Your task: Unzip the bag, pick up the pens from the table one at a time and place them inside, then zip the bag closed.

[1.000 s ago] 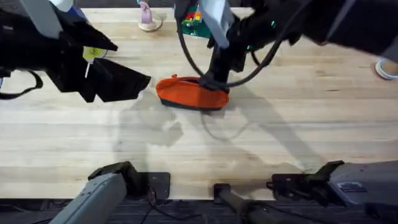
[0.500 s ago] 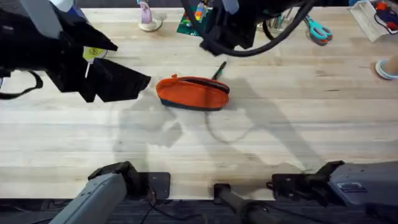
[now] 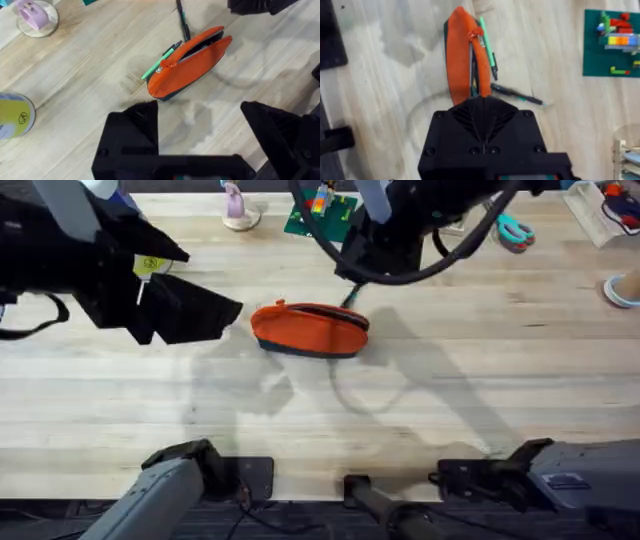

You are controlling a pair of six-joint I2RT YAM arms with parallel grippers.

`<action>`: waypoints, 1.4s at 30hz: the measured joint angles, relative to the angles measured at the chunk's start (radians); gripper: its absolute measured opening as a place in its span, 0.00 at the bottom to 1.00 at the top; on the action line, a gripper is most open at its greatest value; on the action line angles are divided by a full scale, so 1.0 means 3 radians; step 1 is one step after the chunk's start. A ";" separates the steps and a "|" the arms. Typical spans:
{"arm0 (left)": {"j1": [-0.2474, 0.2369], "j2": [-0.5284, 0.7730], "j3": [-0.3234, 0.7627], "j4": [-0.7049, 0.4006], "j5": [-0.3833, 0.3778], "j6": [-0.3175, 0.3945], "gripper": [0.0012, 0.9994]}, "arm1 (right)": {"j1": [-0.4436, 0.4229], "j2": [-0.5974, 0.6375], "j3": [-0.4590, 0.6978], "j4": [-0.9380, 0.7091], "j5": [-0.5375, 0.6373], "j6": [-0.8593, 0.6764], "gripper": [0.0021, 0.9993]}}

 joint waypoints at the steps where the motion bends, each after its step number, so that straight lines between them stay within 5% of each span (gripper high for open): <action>1: 0.0000 0.0000 0.0000 0.0000 0.0000 0.0001 0.99 | 0.0000 0.0000 0.0000 -0.0033 0.0000 -0.0005 0.03; 42: 0.0000 0.0000 0.0000 0.0000 0.0000 0.0001 0.99 | 0.0051 0.1177 0.0000 -0.0218 -0.0096 -0.0167 0.03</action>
